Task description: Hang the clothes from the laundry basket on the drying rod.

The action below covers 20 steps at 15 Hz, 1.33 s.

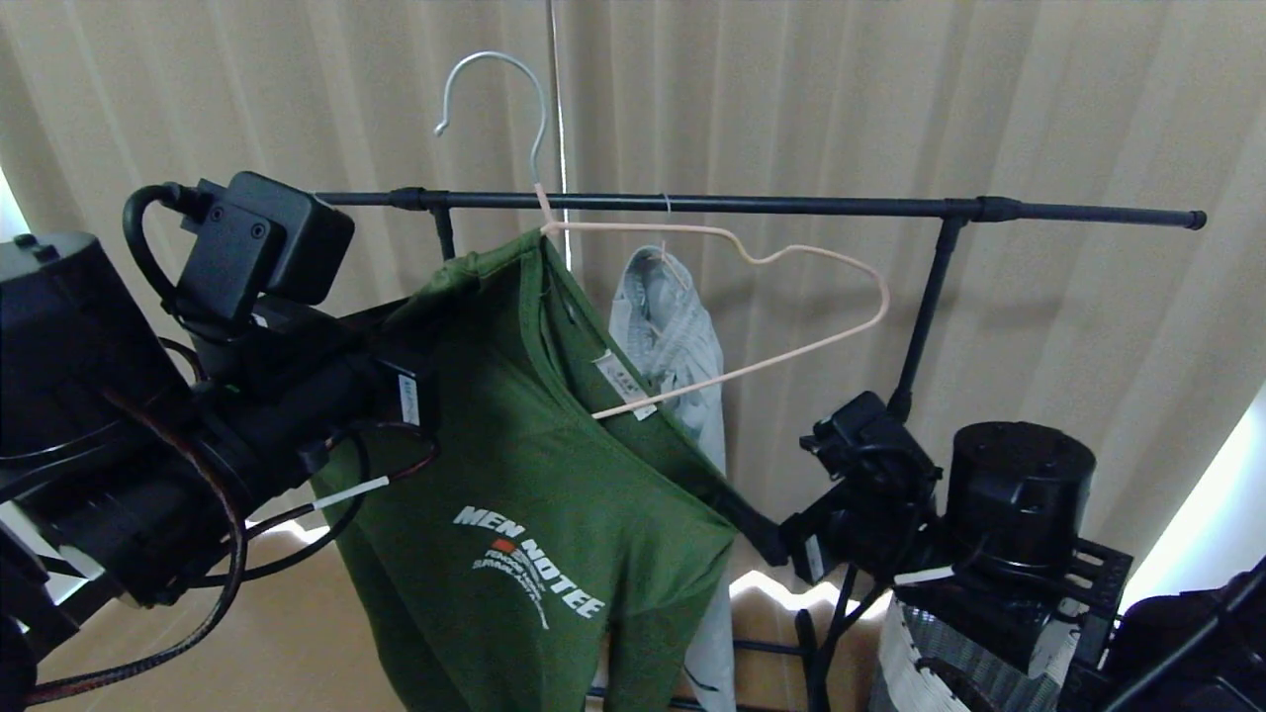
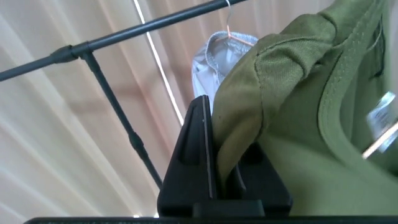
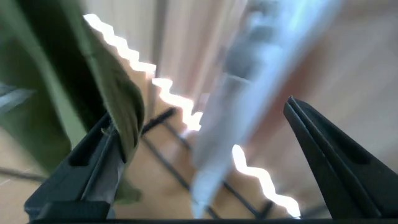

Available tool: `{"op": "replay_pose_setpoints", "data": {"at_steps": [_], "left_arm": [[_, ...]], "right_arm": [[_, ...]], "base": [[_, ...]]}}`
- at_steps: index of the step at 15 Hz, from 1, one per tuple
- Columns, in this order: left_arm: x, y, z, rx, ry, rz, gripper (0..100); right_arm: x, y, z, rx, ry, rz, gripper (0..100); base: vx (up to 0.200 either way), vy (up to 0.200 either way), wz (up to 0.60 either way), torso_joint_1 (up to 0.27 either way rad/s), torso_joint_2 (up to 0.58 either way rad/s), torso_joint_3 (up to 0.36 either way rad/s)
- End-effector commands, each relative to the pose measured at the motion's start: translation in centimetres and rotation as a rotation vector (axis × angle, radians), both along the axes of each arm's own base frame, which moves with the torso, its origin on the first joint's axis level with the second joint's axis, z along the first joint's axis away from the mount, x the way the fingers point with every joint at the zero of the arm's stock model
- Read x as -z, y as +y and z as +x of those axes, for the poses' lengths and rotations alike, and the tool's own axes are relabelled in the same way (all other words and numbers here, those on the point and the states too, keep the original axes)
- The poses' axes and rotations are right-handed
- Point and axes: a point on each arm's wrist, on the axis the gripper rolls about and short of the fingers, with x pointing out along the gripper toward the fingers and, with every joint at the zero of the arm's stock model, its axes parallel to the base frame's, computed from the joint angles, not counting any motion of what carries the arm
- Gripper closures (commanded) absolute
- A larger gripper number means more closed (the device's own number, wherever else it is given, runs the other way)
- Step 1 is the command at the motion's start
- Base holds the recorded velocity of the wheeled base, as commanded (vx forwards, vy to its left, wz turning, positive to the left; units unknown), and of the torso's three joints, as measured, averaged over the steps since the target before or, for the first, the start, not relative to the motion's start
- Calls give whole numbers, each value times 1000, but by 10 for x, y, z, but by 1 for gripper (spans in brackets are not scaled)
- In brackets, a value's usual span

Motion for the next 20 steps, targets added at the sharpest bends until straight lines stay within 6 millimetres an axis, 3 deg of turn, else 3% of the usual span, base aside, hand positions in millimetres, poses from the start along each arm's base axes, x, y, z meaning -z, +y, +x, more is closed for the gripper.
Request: {"op": "replay_pose_setpoints", "data": {"at_steps": [1, 2, 4, 11, 15, 18, 20], "left_arm": [[4, 2, -2, -5, 6, 16, 100], [7, 8, -5, -24, 3, 56, 100], [16, 18, -9, -52, 8, 136, 100], [39, 32, -19, -80, 51, 287, 100], [55, 44, -20, -118, 97, 369, 100], [56, 48, -15, -149, 105, 383, 100], [55, 46, -10, -158, 108, 381, 100]], "right_arm": [[-17, -23, 4, 73, -50, 20, 0], [-20, -38, 11, 123, -67, -1, 0], [-28, -48, 19, 171, -97, 10, 0], [-58, -45, 37, 188, -150, 37, 0], [-72, -47, 31, 184, -165, 35, 0], [-76, -42, 18, 144, -172, 36, 0], [-70, -34, -2, 71, -144, -23, 0]], "base": [[0, 0, 0, 0, 0, 0], [0, 0, 0, 0, 0, 0], [0, 0, 0, 0, 0, 0], [0, 0, 0, 0, 0, 0], [0, 0, 0, 0, 0, 0], [0, 0, 0, 0, 0, 0], [0, 0, 0, 0, 0, 0]]}}
